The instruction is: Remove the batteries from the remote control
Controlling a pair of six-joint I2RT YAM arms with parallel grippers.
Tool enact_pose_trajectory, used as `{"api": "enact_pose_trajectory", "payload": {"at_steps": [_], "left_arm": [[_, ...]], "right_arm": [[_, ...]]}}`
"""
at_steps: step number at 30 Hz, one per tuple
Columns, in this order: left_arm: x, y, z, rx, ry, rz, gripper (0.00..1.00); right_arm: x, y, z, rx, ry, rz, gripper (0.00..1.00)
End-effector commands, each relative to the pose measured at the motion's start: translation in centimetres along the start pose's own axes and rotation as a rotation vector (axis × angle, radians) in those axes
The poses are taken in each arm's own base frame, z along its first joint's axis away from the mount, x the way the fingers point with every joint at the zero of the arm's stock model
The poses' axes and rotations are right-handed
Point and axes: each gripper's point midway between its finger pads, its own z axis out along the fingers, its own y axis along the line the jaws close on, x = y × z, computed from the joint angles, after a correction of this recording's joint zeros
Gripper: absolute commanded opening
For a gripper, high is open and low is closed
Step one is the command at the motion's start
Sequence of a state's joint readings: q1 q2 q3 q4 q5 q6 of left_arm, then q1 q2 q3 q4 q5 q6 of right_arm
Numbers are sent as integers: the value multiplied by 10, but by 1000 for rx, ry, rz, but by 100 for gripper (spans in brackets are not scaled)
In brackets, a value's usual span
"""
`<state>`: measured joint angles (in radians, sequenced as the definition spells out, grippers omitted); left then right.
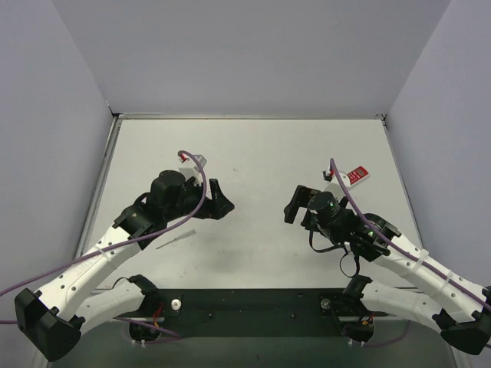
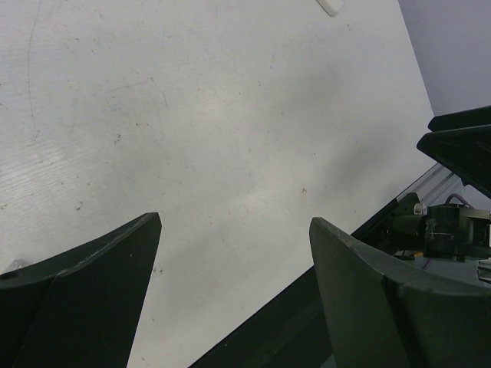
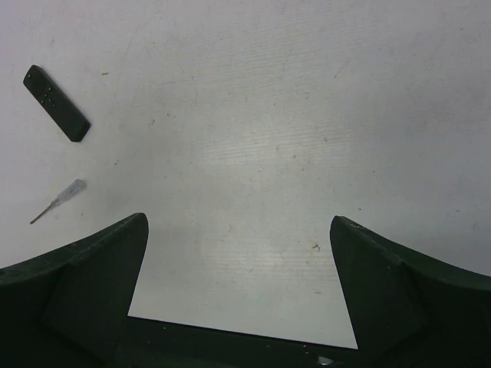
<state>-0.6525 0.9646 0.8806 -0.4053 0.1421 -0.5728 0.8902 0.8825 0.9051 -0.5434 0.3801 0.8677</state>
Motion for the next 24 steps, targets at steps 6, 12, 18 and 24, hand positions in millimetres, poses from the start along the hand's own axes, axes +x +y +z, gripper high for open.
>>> {"api": "enact_pose_trajectory", "payload": {"at_steps": [6,12,18,24], "left_arm": [[-11,-2,-5,-2,-45,11,89],[-15,14,-9,-81,-69,56,88],[-15,44,-12,-208,-101,146,88],[-10,54,-16,-235,-113,187,88]], "right_arm": [[-5,-8,1,50,-31,30,100],[-16,-25,12,149,-73,14,100],[-57,-81,34,400,-115,44,97],[-96,-149,94,621,-6,121,86]]}}
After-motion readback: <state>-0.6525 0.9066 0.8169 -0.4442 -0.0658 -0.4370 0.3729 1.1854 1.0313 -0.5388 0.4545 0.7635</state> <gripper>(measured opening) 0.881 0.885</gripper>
